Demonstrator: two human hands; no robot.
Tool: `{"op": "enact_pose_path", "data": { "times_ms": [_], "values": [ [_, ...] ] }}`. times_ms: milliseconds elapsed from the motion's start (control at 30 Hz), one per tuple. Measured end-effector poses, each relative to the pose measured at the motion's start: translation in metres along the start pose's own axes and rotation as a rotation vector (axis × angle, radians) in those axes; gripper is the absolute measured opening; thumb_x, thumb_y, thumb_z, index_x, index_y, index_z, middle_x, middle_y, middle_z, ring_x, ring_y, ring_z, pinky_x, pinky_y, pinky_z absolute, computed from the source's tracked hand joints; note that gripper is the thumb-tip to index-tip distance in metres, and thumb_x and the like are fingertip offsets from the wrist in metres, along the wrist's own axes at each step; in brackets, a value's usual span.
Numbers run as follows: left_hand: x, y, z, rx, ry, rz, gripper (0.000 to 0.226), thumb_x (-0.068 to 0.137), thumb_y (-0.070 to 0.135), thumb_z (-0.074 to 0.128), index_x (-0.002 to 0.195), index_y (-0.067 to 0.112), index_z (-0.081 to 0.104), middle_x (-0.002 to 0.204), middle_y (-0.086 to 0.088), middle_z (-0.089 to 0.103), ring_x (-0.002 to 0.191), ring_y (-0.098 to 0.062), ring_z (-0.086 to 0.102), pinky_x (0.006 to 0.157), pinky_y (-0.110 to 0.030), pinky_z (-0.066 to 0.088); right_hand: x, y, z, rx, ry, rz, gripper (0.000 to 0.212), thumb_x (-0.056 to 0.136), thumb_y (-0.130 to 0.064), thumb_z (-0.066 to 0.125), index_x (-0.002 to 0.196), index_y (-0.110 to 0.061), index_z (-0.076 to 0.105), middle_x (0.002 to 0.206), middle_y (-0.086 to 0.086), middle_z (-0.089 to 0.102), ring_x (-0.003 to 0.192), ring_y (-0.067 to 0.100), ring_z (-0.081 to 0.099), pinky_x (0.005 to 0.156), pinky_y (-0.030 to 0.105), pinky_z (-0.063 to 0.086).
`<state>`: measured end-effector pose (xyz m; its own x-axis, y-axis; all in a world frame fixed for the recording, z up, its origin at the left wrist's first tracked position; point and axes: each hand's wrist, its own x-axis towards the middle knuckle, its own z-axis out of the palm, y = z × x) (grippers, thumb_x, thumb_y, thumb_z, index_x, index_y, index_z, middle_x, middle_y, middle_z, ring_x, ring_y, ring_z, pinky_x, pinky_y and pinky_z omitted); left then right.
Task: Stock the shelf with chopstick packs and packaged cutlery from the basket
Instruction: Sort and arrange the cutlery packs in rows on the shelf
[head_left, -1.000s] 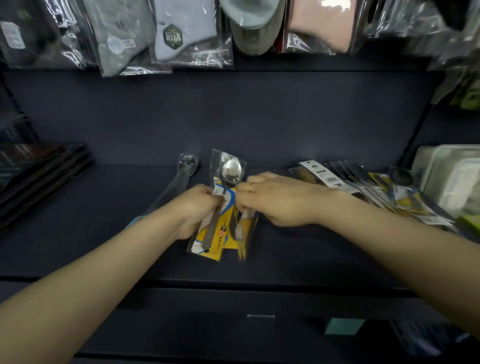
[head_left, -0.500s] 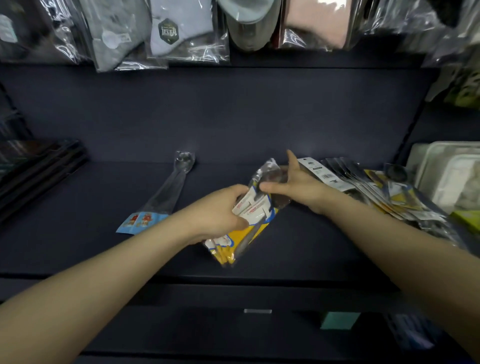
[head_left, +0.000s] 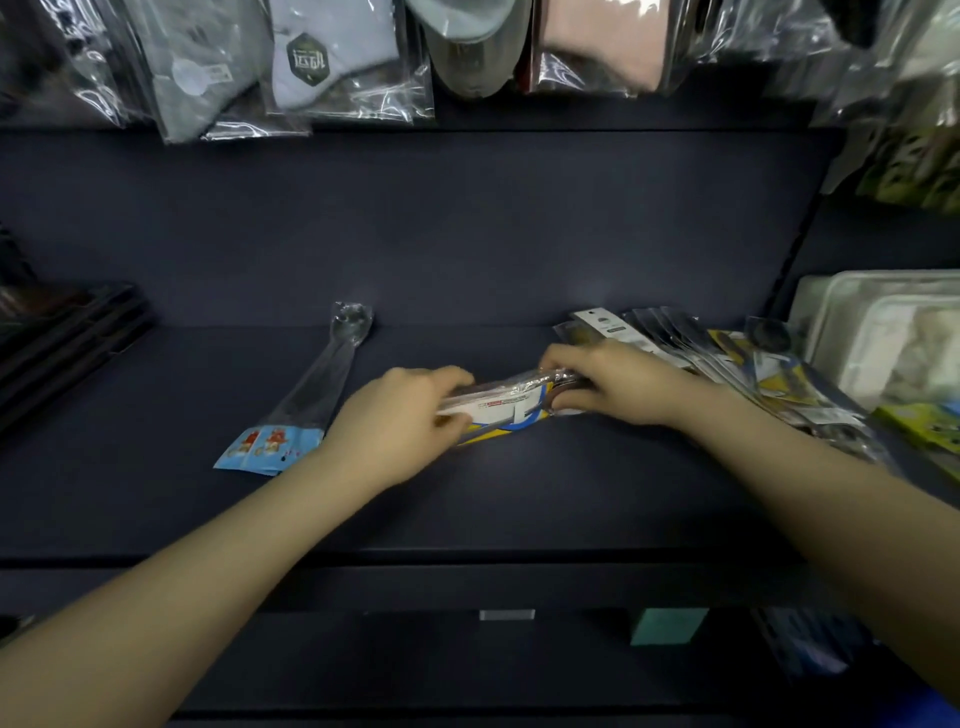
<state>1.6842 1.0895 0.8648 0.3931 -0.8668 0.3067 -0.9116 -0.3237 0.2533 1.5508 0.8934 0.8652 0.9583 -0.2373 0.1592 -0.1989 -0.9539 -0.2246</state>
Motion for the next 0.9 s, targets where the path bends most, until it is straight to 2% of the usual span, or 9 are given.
{"op": "enact_pose_path", "data": {
  "times_ms": [100, 133, 200, 267, 433, 633, 700, 767, 900],
  "values": [
    [-0.009, -0.008, 0.005, -0.487, -0.015, -0.212, 0.016, 0.076, 0.025, 0.071, 0.090, 0.017, 0.068, 0.086, -0.003, 0.072, 0.072, -0.017, 0.062, 0.064, -0.026, 0.047, 0.000, 0.010, 0.002, 0.143, 0.072, 0.103, 0.020, 0.076, -0.028, 0.073, 0.085, -0.015, 0.061, 0.070, -0.001, 0.058, 0.068, 0.016, 0.051, 0.064, 0.032, 0.039],
    [-0.011, -0.009, 0.008, -0.544, -0.027, -0.242, 0.014, 0.075, 0.025, 0.072, 0.087, 0.018, 0.067, 0.083, -0.002, 0.070, 0.066, -0.011, 0.060, 0.061, -0.024, 0.045, 0.001, 0.012, 0.004, 0.192, 0.115, 0.146, 0.022, 0.072, -0.029, 0.077, 0.077, -0.016, 0.060, 0.066, -0.001, 0.058, 0.066, 0.014, 0.050, 0.062, 0.031, 0.038],
    [-0.013, -0.010, 0.016, -0.520, -0.005, -0.220, 0.014, 0.077, 0.025, 0.071, 0.089, 0.024, 0.064, 0.083, 0.007, 0.067, 0.062, 0.004, 0.055, 0.058, -0.011, 0.040, 0.005, 0.010, 0.010, 0.261, 0.171, 0.196, 0.028, 0.066, -0.029, 0.081, 0.070, -0.012, 0.059, 0.066, 0.004, 0.061, 0.064, 0.013, 0.049, 0.059, 0.029, 0.036],
    [-0.013, -0.010, 0.017, -0.499, 0.010, -0.179, 0.019, 0.078, 0.025, 0.069, 0.096, 0.029, 0.063, 0.089, 0.013, 0.066, 0.070, 0.007, 0.056, 0.059, -0.004, 0.038, 0.010, 0.004, 0.013, 0.290, 0.174, 0.217, 0.032, 0.064, -0.027, 0.082, 0.071, -0.006, 0.060, 0.067, 0.006, 0.061, 0.062, 0.012, 0.049, 0.057, 0.029, 0.035],
    [-0.010, -0.008, 0.012, -0.123, 0.038, -0.032, 0.045, 0.069, 0.058, 0.048, 0.100, 0.029, 0.062, 0.092, 0.005, 0.062, 0.083, -0.017, 0.059, 0.072, -0.029, 0.047, 0.015, 0.001, 0.004, 0.442, 0.011, 0.246, 0.019, 0.066, -0.020, 0.081, 0.073, -0.011, 0.066, 0.072, 0.005, 0.068, 0.067, 0.009, 0.057, 0.064, 0.026, 0.044],
    [-0.003, -0.011, 0.008, -0.060, -0.005, -0.170, 0.025, 0.086, 0.042, 0.055, 0.082, 0.017, 0.059, 0.062, 0.006, 0.050, 0.069, -0.021, 0.054, 0.055, -0.030, 0.037, 0.024, 0.015, 0.018, 0.891, 0.188, 0.532, 0.027, 0.075, -0.008, 0.072, 0.100, -0.010, 0.059, 0.082, 0.005, 0.063, 0.073, 0.012, 0.056, 0.058, 0.018, 0.041],
    [-0.004, -0.013, 0.009, -0.153, -0.065, -0.207, 0.021, 0.088, 0.039, 0.054, 0.084, 0.018, 0.052, 0.066, 0.007, 0.051, 0.071, -0.020, 0.055, 0.057, -0.031, 0.038, 0.030, 0.008, 0.018, 0.820, 0.123, 0.550, 0.008, 0.081, -0.010, 0.066, 0.085, -0.014, 0.061, 0.076, 0.000, 0.059, 0.071, 0.010, 0.052, 0.055, 0.015, 0.039],
    [-0.007, -0.013, 0.010, -0.193, -0.115, -0.188, 0.020, 0.091, 0.035, 0.050, 0.089, 0.015, 0.048, 0.076, 0.002, 0.055, 0.075, -0.023, 0.056, 0.060, -0.030, 0.037, 0.040, -0.003, 0.016, 0.830, 0.091, 0.528, 0.015, 0.087, -0.012, 0.059, 0.073, -0.018, 0.056, 0.072, -0.002, 0.057, 0.068, 0.009, 0.052, 0.057, 0.016, 0.041],
    [-0.009, -0.026, 0.001, -0.247, -0.141, -0.058, 0.021, 0.094, 0.026, 0.047, 0.106, 0.009, 0.051, 0.082, -0.005, 0.064, 0.078, -0.027, 0.064, 0.056, -0.025, 0.033, 0.077, -0.022, 0.008, 1.077, 0.090, 0.477, 0.018, 0.090, -0.010, 0.056, 0.076, -0.021, 0.054, 0.073, -0.003, 0.058, 0.066, 0.008, 0.054, 0.064, 0.022, 0.044]
  ]
}}
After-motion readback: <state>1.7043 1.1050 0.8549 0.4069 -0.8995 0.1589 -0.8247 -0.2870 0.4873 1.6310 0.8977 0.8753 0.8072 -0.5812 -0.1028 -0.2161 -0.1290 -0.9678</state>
